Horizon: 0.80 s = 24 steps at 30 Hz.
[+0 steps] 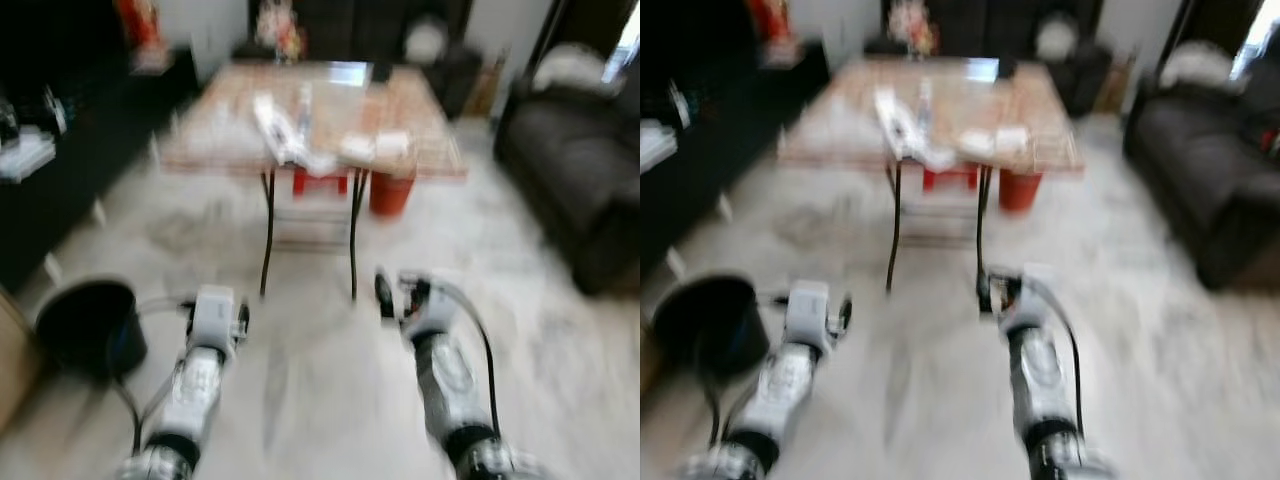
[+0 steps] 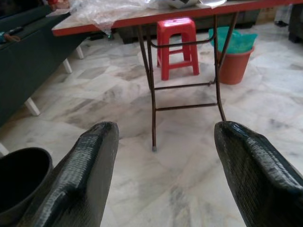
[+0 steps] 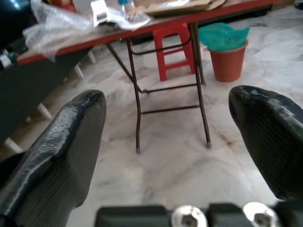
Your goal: Picking trash to rubbish bin
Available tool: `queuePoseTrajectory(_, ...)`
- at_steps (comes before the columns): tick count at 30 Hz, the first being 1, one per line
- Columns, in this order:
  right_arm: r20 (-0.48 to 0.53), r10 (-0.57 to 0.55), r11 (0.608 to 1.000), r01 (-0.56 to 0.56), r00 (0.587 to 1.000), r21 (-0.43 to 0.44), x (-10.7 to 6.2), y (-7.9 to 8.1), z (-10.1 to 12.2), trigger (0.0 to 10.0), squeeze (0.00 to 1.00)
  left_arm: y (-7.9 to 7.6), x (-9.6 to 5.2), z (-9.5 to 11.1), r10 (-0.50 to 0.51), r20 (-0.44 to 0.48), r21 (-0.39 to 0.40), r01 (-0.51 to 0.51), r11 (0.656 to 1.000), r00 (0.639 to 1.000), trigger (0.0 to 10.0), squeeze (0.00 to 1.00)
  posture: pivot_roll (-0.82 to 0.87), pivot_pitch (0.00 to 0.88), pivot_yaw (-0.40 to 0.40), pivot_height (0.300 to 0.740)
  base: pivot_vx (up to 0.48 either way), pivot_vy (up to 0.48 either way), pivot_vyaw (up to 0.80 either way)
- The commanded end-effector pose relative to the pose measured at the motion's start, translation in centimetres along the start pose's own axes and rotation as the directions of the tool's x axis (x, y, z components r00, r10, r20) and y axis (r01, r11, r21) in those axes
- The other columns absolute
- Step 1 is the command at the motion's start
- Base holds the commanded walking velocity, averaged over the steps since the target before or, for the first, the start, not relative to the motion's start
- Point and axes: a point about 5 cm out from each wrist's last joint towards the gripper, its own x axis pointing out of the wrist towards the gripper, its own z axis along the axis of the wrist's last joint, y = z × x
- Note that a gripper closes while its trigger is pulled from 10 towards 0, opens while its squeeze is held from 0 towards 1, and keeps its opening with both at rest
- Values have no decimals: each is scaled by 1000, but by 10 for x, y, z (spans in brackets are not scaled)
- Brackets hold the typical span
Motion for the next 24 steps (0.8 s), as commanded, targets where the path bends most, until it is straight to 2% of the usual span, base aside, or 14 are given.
queuePoseTrajectory(1, 25, -13, 1000, 13, 1000, 0, 3, -4, 8, 10000, 0, -5, 3, 9, -17, 46, -16, 18, 1000, 999, 10000, 0, 135, 0, -43, 740, 0, 0, 0)
queuePoseTrajectory(4, 51, 4, 1000, -4, 999, 11, 7, 0, 14, 10000, 0, -5, 5, 18, -8, 89, -45, 12, 999, 996, 10000, 0, 135, 0, -43, 740, 0, 0, 0)
queuePoseTrajectory(8, 61, 3, 1000, -3, 998, 6, 8, 1, 18, 10000, 0, -4, 6, 22, -5, 107, -35, 9, 999, 994, 10000, 0, 135, 0, -43, 740, 0, 0, 0)
queuePoseTrajectory(24, 105, 67, 998, -67, 992, -8, 12, 13, 27, 10000, 0, -11, 9, 37, -8, 172, -11, 11, 1000, 985, 10000, 0, 136, 0, -39, 740, 435, 0, 0)
